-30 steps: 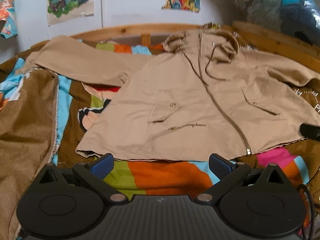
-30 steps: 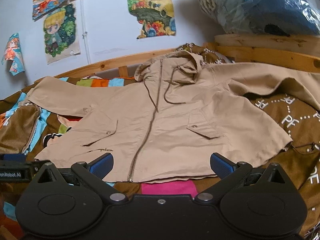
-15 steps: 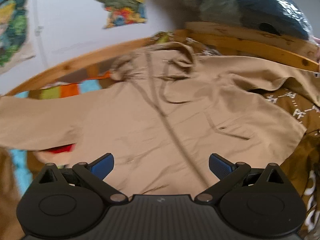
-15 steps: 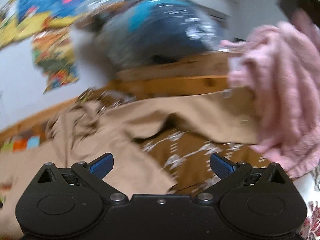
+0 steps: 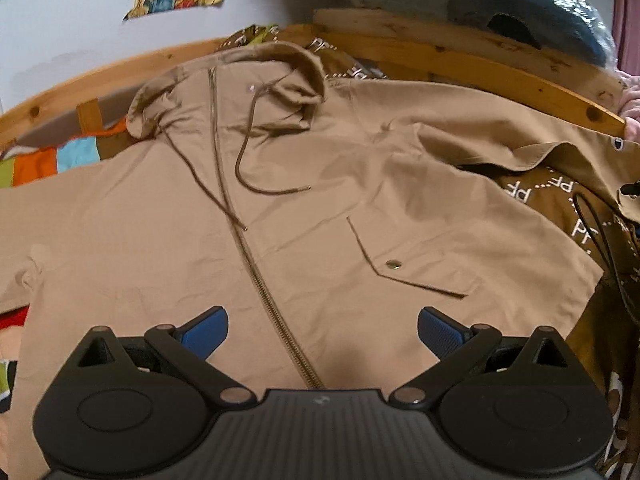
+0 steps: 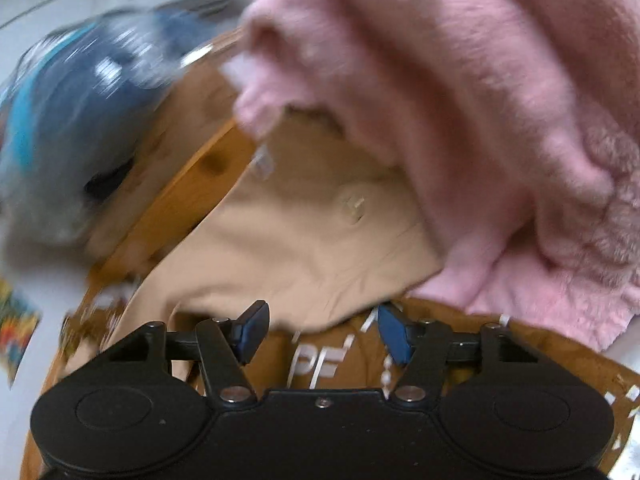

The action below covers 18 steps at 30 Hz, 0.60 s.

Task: Fold large clothes
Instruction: 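Grasp the jacket hem with the right gripper and lift it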

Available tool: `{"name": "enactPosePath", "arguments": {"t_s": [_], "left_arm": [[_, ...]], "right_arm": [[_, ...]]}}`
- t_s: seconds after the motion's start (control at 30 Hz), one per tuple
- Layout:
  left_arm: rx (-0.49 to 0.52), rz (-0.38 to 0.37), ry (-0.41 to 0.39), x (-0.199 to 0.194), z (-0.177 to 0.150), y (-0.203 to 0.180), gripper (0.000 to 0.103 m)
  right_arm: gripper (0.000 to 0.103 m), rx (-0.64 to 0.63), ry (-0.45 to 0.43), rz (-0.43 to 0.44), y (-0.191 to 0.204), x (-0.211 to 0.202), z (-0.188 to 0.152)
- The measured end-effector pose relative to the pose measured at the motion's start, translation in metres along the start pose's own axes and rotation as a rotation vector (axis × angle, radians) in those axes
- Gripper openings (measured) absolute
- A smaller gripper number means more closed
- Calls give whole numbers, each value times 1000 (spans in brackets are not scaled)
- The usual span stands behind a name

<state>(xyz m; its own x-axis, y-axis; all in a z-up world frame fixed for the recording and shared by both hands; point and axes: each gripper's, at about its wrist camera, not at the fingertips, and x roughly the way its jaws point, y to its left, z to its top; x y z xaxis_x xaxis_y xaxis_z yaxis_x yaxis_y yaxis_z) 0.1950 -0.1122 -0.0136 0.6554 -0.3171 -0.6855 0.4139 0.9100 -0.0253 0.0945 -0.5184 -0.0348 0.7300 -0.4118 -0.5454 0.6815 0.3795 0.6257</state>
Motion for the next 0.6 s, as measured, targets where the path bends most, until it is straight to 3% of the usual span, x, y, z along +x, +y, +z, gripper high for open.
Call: {"name": "enactPosePath", "arguments": {"t_s": [0.2,0.27,0.3,0.37,0.5,0.6], "left_arm": [[-23,26,-5,-6,-4,13,102],[-32,25,-3,-10,-4,17,102],[-39,23,-3,-12,-2,20,102],[-58,17,-11,-15,1,26,101],[-130,-26,-40,-20,16,41,101],[-188,-111,-87,-29,31,58,100]], "right_arm": [[59,85,-95,-126,13,16,0],[40,84,-138,-163,16,20,-4],[25,84,-158,-179,13,21,-6],[20,85,-182,-159,5,17,-10],[9,-92,-245,-105,14,-3,-16],[8,-295,-338,-26,45,-23,-20]]}}
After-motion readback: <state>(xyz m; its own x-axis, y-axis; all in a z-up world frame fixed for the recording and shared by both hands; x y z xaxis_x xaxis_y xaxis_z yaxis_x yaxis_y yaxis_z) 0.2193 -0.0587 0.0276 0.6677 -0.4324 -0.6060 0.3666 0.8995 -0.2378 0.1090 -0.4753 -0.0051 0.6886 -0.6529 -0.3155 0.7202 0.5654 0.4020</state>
